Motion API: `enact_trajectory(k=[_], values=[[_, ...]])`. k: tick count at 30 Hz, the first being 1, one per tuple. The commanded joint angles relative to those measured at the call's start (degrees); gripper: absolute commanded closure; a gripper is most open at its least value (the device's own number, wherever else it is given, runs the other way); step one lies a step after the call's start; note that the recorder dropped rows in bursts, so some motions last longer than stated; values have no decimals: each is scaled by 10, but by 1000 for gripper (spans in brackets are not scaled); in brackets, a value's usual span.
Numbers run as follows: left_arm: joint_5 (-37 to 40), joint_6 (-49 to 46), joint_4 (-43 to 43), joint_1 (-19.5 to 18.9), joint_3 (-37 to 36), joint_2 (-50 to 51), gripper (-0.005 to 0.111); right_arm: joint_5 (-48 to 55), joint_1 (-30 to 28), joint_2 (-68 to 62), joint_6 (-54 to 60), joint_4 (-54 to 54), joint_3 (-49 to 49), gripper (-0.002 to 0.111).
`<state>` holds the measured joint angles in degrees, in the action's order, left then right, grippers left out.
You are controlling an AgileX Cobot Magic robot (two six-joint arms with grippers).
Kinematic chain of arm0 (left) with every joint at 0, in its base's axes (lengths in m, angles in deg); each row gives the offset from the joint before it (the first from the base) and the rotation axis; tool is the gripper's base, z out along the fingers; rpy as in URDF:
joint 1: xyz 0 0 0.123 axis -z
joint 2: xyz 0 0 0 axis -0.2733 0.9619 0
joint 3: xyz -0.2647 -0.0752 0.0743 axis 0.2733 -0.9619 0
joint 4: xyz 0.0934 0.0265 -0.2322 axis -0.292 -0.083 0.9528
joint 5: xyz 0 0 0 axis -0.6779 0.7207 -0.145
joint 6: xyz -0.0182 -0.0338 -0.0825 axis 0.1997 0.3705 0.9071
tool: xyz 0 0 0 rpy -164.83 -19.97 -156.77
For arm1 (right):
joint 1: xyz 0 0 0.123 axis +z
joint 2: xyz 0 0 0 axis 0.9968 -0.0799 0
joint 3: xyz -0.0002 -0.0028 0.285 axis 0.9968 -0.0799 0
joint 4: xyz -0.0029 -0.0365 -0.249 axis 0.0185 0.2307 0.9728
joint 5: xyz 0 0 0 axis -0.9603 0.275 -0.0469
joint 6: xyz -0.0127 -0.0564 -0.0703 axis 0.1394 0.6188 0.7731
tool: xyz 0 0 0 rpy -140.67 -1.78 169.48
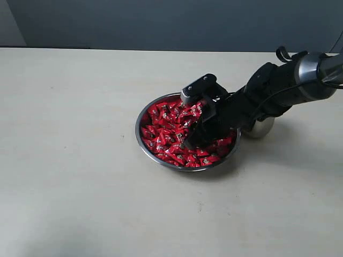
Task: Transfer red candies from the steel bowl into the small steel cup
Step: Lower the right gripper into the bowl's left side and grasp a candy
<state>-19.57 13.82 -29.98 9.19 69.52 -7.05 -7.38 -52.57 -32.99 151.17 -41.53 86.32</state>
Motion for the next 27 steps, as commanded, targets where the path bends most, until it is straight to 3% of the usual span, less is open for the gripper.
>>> enact_trajectory(k=[1, 5, 15, 27], values=[[-3, 1, -1, 5, 5, -3, 106, 0, -1, 0, 1, 4, 3, 53], [-3, 1, -1, 5, 5, -3, 106, -1, -1, 0, 1, -4, 3, 56], [-3, 1, -1, 5, 5, -3, 106, -14, -1, 0, 2, -19, 7, 108], [-3, 1, -1, 5, 5, -3, 106, -5, -2, 20, 1, -19, 7, 109]])
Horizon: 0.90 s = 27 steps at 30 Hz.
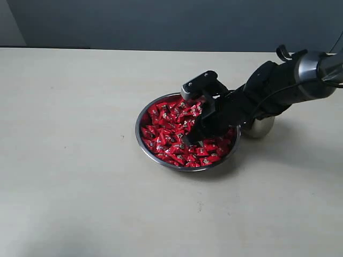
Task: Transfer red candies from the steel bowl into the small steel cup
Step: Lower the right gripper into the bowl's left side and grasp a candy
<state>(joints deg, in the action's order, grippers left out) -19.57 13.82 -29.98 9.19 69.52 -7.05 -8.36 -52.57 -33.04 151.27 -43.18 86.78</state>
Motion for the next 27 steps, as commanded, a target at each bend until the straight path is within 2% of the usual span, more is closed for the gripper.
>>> enact_trajectory(k=[1, 6, 7, 9, 13, 14, 17, 23, 27], values=[[-3, 1, -1, 5, 5, -3, 106, 13, -2, 27, 0, -2, 2, 109], [-3, 1, -1, 5, 5, -3, 106, 33, -2, 34, 0, -2, 2, 109], [-3, 1, -1, 5, 5, -3, 106, 32, -2, 31, 0, -2, 2, 106], [-3, 1, -1, 5, 5, -3, 106, 29, -2, 23, 0, -2, 2, 95], [-3, 1, -1, 5, 5, -3, 106, 20, -2, 6, 0, 3, 3, 62], [-3, 1, -1, 5, 5, -3, 106, 20, -2, 3, 0, 3, 3, 58], [-3, 1, -1, 5, 5, -3, 106, 13, -2, 0, 0, 1, 3, 60], [-3, 1, -1, 5, 5, -3, 106, 9, -2, -4, 0, -7, 3, 70], [-3, 1, -1, 5, 5, -3, 106, 12, -2, -24, 0, -8, 14, 70]])
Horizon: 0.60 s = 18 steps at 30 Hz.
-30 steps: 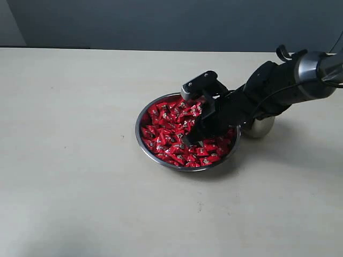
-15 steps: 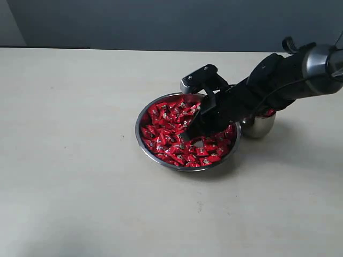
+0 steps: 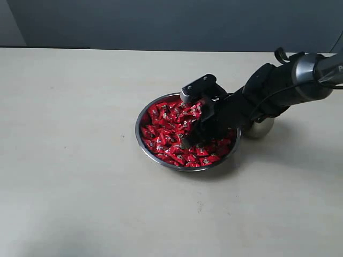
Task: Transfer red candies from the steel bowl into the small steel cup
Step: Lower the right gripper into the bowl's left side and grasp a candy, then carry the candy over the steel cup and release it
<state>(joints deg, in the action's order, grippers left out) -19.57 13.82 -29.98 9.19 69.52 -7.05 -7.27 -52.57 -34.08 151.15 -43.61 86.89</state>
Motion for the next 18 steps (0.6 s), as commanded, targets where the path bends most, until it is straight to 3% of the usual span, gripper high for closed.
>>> enact_trajectory(k=[1, 3, 4, 5, 12, 18], values=[[-3, 1, -1, 5, 5, -3, 106, 2, -2, -14, 1, -4, 13, 71], [-3, 1, -1, 5, 5, -3, 106, -8, -2, -12, 1, -4, 13, 87], [-3, 1, -1, 5, 5, -3, 106, -8, -2, -4, 1, -4, 13, 106], [-3, 1, -1, 5, 5, -3, 106, -8, -2, 4, -1, -2, 13, 108], [-3, 1, -1, 5, 5, -3, 106, 72, -2, 94, -13, 17, 12, 108], [-3, 1, -1, 5, 5, -3, 106, 42, -12, 164, -163, 183, -4, 108]])
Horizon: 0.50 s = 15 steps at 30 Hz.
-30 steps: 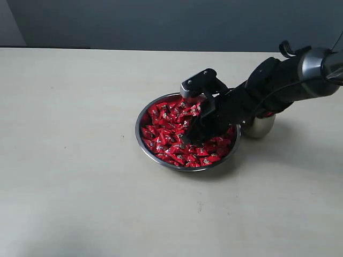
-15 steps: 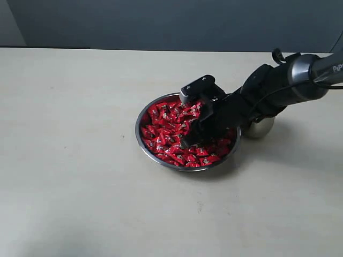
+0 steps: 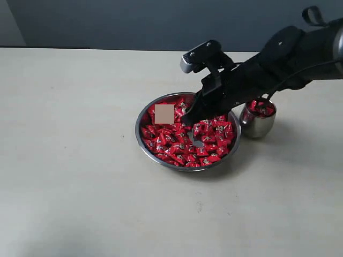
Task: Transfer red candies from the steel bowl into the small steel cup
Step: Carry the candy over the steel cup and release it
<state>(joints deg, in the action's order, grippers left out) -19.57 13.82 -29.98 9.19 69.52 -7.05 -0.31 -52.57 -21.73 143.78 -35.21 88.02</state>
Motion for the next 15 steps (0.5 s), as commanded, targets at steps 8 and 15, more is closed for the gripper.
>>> enact_trajectory(k=[8, 15], values=[[-3, 1, -1, 5, 5, -3, 106, -113, -125, 88, -134, 117, -91, 108], [-3, 1, -1, 5, 5, -3, 106, -153, -163, 88, -145, 117, -119, 108]])
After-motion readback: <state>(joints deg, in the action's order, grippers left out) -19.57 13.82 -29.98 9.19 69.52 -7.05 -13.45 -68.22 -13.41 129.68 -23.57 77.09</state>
